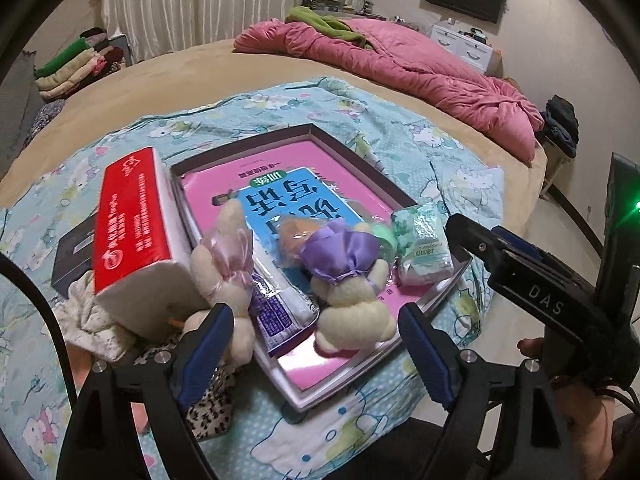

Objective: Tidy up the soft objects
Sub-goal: 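Withdraw both grippers from the box toward the remaining soft items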

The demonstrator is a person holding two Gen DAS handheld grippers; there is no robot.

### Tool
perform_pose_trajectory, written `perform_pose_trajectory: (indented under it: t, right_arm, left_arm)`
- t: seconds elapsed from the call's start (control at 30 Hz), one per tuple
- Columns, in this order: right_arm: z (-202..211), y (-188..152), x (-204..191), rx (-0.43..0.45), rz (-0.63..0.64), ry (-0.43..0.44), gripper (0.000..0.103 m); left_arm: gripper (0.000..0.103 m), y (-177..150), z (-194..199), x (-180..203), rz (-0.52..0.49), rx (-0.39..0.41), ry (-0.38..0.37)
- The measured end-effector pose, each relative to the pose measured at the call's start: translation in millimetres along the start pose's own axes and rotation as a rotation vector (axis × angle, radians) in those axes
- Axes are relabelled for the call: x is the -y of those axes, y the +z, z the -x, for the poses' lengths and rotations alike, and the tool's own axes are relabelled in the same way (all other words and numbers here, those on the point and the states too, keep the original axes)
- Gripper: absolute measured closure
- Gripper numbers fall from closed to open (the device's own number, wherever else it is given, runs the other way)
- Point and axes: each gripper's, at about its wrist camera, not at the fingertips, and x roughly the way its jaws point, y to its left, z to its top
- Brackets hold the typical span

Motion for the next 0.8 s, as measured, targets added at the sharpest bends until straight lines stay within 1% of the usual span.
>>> perform_pose_trajectory:
  t: [0.17, 0.4, 0.57, 0.8]
  right_arm:
    - [9.6, 2.9, -15.1, 0.016, 0.029, 0.015, 0.024]
    - [24.2, 5.1, -41.8, 0.033, 0.077, 0.049, 0.023]
    - [37.2, 5.8, -63.3, 0.048, 0.109, 0.085, 0.023]
    - [54.8, 6.7, -97.4, 0.067, 0.160, 0.152, 0.023]
  left_arm:
    - [0.019, -3.9, 13.1, -8.2, 0.016, 0.010, 0.006]
    - [0.019, -6.9, 40.6, -27.6, 0.046, 0.042, 0.042]
    - [0.019, -5.6, 65.2, -53.8, 0.098, 0.077, 0.072]
    - [0.019, -5.8, 97.8, -102.5, 0.196, 0.120, 0.139]
